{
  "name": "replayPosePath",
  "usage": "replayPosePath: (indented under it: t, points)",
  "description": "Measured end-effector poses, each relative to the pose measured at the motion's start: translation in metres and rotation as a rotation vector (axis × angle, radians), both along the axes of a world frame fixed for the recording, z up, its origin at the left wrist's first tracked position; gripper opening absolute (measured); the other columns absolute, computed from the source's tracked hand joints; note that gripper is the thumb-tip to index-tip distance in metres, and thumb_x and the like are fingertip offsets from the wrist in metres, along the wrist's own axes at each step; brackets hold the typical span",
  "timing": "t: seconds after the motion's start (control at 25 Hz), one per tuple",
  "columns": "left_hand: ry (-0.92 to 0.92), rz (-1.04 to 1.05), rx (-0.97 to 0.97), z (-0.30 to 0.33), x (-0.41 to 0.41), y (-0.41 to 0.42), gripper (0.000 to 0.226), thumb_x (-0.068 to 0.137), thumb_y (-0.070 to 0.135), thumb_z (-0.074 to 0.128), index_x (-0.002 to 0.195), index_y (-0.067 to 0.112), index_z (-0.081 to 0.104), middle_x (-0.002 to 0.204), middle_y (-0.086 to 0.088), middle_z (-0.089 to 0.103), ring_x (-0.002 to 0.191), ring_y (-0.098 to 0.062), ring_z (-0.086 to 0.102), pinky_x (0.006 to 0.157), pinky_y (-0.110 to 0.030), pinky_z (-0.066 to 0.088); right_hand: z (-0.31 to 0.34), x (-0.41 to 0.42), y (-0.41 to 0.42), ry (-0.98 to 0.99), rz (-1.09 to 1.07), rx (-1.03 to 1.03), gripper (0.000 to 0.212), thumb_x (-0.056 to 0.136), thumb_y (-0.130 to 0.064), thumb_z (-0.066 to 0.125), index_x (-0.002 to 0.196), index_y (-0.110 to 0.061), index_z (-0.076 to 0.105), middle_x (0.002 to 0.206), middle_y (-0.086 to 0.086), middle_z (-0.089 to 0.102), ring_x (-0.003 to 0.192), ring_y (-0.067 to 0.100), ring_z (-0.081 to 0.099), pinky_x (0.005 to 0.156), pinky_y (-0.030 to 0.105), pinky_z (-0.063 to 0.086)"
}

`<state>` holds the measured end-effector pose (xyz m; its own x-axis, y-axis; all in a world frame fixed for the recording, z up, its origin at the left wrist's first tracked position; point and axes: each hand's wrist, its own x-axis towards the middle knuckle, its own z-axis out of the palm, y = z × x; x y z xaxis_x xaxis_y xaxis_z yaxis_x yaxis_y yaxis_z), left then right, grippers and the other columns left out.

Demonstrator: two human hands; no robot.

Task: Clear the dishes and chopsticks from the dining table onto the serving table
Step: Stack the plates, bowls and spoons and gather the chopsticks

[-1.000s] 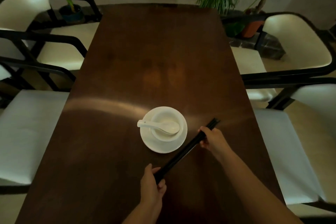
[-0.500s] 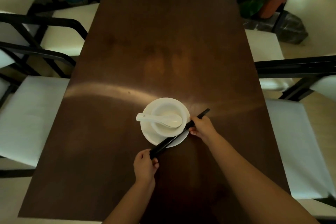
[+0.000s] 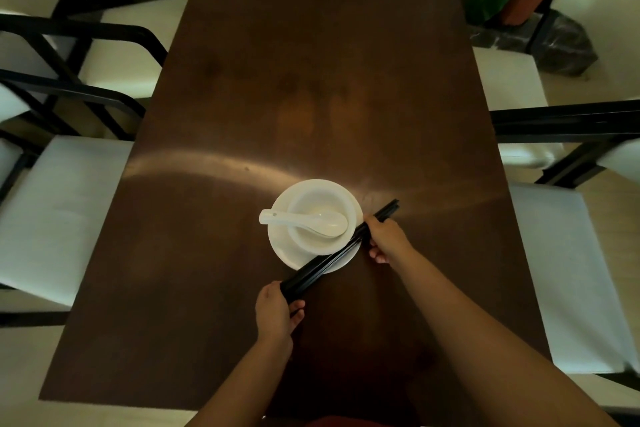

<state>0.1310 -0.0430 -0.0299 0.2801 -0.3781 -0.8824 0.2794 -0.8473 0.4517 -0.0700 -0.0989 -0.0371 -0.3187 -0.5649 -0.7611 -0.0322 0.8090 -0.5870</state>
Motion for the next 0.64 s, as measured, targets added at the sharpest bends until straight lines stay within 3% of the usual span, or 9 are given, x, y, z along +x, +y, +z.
replayPosePath:
  t: [0.2, 0.36, 0.64]
  points:
    - [0.019, 0.015, -0.009, -0.001, 0.005, -0.001, 0.018, 0.095, 0.025, 0.041, 0.104, 0.016, 0.053, 0.089, -0.011, 0.06, 0.065, -0.02, 0.059, 0.052, -0.03, 0.047, -0.003, 0.004, 0.002, -0.166, -0.191, -0.046, 0.032, 0.092, -0.032, 0.049, 0.073, -0.006, 0.048, 0.058, 0.008, 0.047, 0.038, 0.017, 0.044, 0.034, 0.021, 0.034]
    - [0.039, 0.011, -0.011, -0.003, 0.009, -0.001, 0.018, 0.095, 0.026, 0.043, 0.103, 0.014, 0.054, 0.09, -0.013, 0.061, 0.069, -0.022, 0.061, 0.052, -0.031, 0.049, 0.001, 0.008, 0.007, -0.264, -0.265, -0.065, 0.028, 0.092, -0.03, 0.051, 0.099, -0.003, 0.052, 0.074, 0.013, 0.06, 0.044, 0.017, 0.055, 0.037, 0.022, 0.047]
    - [0.038, -0.113, 0.014, -0.002, 0.016, -0.004, 0.025, 0.097, 0.033, 0.036, 0.106, 0.014, 0.051, 0.094, -0.013, 0.062, 0.079, -0.027, 0.065, 0.057, -0.035, 0.051, 0.004, 0.034, 0.043, -0.354, -0.273, -0.032, 0.027, 0.096, -0.02, 0.04, 0.111, -0.002, 0.053, 0.088, 0.016, 0.061, 0.067, 0.021, 0.061, 0.061, 0.029, 0.054]
